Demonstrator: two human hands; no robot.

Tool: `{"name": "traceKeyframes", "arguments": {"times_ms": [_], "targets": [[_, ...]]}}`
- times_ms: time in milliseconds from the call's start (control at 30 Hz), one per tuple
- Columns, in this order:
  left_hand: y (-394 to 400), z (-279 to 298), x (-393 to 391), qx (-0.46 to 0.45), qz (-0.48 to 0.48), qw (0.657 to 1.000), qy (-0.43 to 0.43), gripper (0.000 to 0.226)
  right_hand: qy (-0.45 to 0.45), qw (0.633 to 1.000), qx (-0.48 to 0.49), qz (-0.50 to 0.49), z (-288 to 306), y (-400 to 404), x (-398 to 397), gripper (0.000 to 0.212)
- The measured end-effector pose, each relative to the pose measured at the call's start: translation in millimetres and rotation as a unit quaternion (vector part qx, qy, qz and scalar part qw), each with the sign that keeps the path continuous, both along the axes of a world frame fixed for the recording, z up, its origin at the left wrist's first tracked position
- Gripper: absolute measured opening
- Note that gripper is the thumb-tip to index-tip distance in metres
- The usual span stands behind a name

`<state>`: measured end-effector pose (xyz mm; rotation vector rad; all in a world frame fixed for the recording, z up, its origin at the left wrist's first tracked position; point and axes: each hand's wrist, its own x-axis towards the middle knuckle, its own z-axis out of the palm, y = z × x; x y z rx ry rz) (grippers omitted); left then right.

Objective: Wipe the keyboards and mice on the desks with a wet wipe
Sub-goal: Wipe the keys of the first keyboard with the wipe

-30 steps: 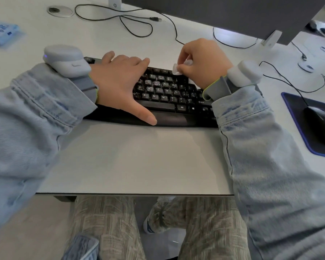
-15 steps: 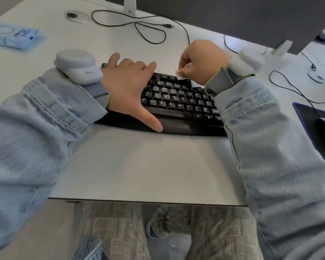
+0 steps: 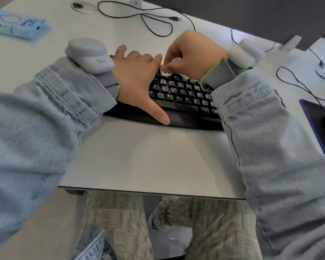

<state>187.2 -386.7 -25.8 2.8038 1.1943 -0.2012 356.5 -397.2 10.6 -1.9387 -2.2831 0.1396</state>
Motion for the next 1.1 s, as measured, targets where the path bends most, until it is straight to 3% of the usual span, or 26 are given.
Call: {"name": "traceKeyframes", "arguments": {"times_ms": [467, 667, 833, 1100], "targets": [[2, -2, 0, 0.008, -0.016, 1.0, 0.008, 0.163, -0.032, 0.997, 0.008, -0.069, 7, -39, 66, 0.015], [4, -2, 0, 0.007, -0.027, 1.0, 0.002, 0.163, 0.01, 0.996, 0.083, -0.005, -1, -11, 23, 0.014], [3, -1, 0, 0.004, -0.024, 1.0, 0.0, 0.16, -0.017, 0.998, 0.066, 0.016, -12, -3, 18, 0.011], [4, -2, 0, -0.003, -0.022, 1.0, 0.008, 0.162, -0.027, 0.997, 0.031, -0.06, -6, -30, 81, 0.008]]}}
